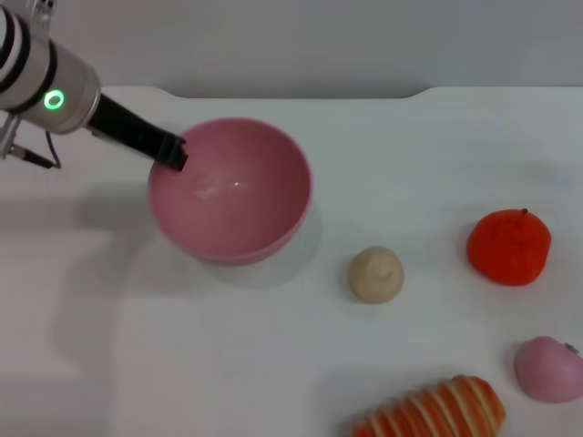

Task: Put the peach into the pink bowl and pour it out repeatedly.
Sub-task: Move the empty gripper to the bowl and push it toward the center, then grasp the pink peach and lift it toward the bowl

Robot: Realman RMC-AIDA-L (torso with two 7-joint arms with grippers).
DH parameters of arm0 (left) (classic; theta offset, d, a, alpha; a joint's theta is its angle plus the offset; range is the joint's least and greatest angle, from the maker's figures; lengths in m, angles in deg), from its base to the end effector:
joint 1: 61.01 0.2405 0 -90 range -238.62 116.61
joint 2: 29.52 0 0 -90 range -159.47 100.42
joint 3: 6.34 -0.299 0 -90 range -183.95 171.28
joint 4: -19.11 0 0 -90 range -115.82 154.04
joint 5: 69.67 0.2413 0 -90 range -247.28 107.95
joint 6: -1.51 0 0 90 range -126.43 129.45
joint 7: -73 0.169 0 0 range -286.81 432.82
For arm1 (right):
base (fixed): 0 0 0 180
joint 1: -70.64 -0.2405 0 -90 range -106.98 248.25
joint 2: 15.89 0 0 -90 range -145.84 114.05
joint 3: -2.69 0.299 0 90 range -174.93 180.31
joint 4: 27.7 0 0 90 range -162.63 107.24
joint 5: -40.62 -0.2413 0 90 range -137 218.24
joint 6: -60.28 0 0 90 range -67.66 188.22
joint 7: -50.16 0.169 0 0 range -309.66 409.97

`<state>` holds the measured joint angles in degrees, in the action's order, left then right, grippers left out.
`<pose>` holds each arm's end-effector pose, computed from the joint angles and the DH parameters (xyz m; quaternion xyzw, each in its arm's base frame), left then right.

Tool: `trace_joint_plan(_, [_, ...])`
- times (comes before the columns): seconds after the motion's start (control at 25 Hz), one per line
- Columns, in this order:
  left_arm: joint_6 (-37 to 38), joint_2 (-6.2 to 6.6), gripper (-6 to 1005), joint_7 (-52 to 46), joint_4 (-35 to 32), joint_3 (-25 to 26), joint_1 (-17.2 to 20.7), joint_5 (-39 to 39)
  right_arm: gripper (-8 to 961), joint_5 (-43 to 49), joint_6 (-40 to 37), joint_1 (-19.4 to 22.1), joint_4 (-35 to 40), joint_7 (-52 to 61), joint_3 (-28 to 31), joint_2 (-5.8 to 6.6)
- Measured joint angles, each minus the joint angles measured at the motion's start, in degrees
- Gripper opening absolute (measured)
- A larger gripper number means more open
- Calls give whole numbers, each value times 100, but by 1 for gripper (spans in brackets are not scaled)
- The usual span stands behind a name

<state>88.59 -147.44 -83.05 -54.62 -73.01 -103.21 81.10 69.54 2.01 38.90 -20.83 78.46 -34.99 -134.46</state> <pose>-0.1907 0.4632 0.0041 -0.8683 -0.4211 0.0912 0.2459 0.4107 0.4369 0.0249 -0.5587 0.3508 0.3668 0.6559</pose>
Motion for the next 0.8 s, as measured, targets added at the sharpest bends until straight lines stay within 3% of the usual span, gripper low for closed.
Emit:
trace_joint_plan(0.24, [32,-3,43,-14,-78,-12,-59,-54,501,35,9,8,195,67,-77,10])
trace_joint_plan(0.36, [18,-3,43,8,-47,-17,-48,-57,501,420,20,110,555,660,-264,32])
trace_joint_plan(0.6, [-13,-3,43,42,-30,-22,28,-105,500,2562,-284,524,2259,3713,-590,183])
trace_joint_plan(0.8, [-36,-3,43,51,-30,-29,60,-113,499,3894,-1244,704,3650,5491,-241,195])
